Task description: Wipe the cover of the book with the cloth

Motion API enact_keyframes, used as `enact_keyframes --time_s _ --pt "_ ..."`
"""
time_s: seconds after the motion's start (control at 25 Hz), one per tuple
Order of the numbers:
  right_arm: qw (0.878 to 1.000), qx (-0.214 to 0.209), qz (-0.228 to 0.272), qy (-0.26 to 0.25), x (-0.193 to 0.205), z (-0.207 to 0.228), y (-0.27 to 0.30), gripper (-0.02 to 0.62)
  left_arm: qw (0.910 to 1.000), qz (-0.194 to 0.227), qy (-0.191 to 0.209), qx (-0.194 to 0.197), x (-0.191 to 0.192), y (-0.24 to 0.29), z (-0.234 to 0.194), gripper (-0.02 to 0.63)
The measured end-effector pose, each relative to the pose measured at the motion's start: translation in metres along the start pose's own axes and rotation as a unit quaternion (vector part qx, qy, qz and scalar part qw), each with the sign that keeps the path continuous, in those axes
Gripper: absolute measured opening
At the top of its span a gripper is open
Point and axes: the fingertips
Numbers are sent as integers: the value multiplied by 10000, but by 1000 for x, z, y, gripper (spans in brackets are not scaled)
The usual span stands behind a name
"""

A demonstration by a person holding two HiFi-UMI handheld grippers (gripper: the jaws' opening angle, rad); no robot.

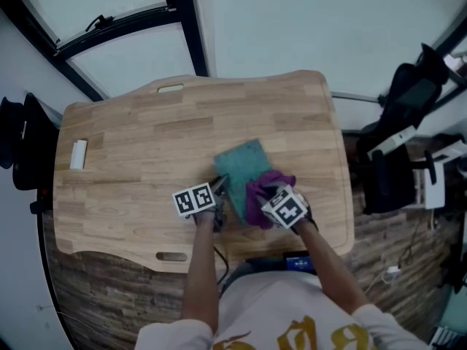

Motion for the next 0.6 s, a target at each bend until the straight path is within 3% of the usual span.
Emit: enact_keyframes --time_s 0.16,0.44,0.6 --pt "9999 85 58 36 3 10 -5 66 10000 9 -32 27 0 1 1 123" --pt "9992 -220 -89 -311 8 9 -2 66 9998 73 -167 -11 3 1 1 121" --pt "9985 -280 137 -452 1 5 -2 66 9994 269 -173 -153 -3 -2 1 121"
Point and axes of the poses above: the fingertips, and each gripper's own axes: y forward along the fingers, z to its right, x out of its underside, and after that the axes turned 11 degrees about y, right-handed
